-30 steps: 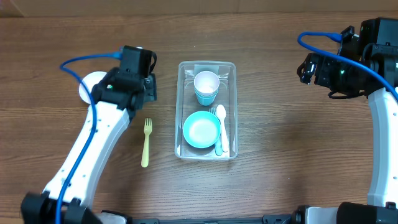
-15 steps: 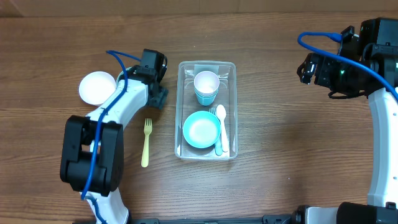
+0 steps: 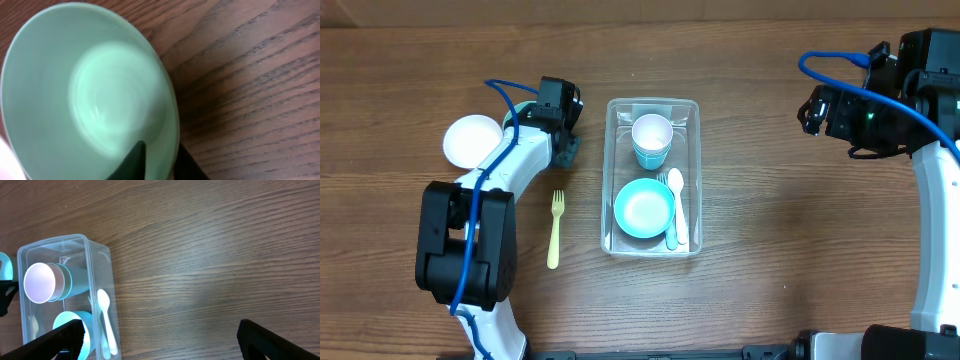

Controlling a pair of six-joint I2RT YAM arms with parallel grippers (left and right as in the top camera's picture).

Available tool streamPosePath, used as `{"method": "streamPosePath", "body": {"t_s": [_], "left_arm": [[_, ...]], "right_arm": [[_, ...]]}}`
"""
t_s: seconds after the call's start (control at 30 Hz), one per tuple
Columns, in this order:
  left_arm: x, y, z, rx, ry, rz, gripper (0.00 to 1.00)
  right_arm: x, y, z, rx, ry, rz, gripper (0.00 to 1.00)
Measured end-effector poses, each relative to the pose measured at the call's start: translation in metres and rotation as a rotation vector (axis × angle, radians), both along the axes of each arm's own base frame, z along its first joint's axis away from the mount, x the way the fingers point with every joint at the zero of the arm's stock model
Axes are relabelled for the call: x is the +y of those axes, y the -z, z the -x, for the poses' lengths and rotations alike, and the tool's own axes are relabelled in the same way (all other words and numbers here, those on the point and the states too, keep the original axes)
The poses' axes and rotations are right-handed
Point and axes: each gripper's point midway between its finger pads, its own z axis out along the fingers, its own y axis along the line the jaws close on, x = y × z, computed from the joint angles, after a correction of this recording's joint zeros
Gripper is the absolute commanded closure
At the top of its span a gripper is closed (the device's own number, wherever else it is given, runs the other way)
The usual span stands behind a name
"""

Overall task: Pack container
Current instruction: 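Grasp the upper teal bowl rim with the left gripper, then carry the teal bowl over the container and lower it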

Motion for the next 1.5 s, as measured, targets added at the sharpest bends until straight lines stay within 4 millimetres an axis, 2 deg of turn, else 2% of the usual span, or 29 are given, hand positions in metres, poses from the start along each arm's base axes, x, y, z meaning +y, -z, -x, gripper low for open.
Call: {"method": "streamPosePath", "body": {"t_s": [0.2,0.27,0.33,0.43,0.5,0.53,0.6,0.67,0.73,0.83,0.97,1.03,1.27,1.37,1.4,1.5], "left_arm": [[-0.001,0.000,0.000,0.003,0.001,0.003,0.91],[-0.001,-0.004,-0.001,0.003,0.001,0.004,0.91],[-0.002,-0.017,-0.004,-0.011,-0.003,0.012,0.91],[-0.005,-0.059,-0.014,-0.092,-0.013,0.036,0.93],[-0.006,-0.112,-0.018,-0.190,-0.031,0.067,0.94],[-0.007,-0.132,-0.017,-0.226,-0.042,0.082,0.95],[-0.012,-0.163,-0.005,-0.258,-0.051,0.111,0.96],[-0.028,-0.186,0.015,-0.264,-0.035,0.156,0.96],[-0.049,-0.196,0.035,-0.248,-0.005,0.206,0.96],[-0.096,-0.192,0.076,-0.145,0.058,0.283,0.96],[-0.145,-0.183,0.115,-0.034,0.116,0.357,0.96],[-0.163,-0.181,0.129,-0.006,0.125,0.388,0.96],[-0.207,-0.173,0.160,0.054,0.177,0.423,0.96],[-0.227,-0.147,0.169,0.118,0.189,0.393,0.96],[-0.235,-0.130,0.172,0.155,0.191,0.366,0.96],[-0.244,-0.101,0.179,0.224,0.195,0.322,0.96]], "right_arm": [[0.000,0.000,0.000,-0.001,0.000,0.000,0.00],[0.000,0.000,0.000,0.000,0.000,0.000,0.00],[0.000,0.000,0.000,0.000,0.000,0.000,0.00],[0.000,0.000,0.000,0.000,0.000,0.000,0.00],[0.000,0.000,0.000,0.000,0.000,0.000,0.00],[0.000,0.000,0.000,0.000,-0.001,0.000,0.00],[0.000,0.000,0.000,0.000,0.000,0.000,0.00],[0.000,0.000,0.000,0.000,0.000,0.000,0.00],[0.000,0.000,0.000,0.000,0.000,0.000,0.00],[0.000,0.000,0.000,0.000,0.000,0.000,0.00],[0.000,0.000,0.000,0.000,-0.001,0.000,0.00],[0.000,0.000,0.000,0.000,0.000,0.000,0.00],[0.000,0.000,0.000,0.000,0.000,0.000,0.00],[0.000,0.000,0.000,0.000,0.000,0.000,0.00],[0.000,0.000,0.000,0.000,-0.001,0.000,0.00],[0.000,0.000,0.000,0.000,0.000,0.000,0.00]]}}
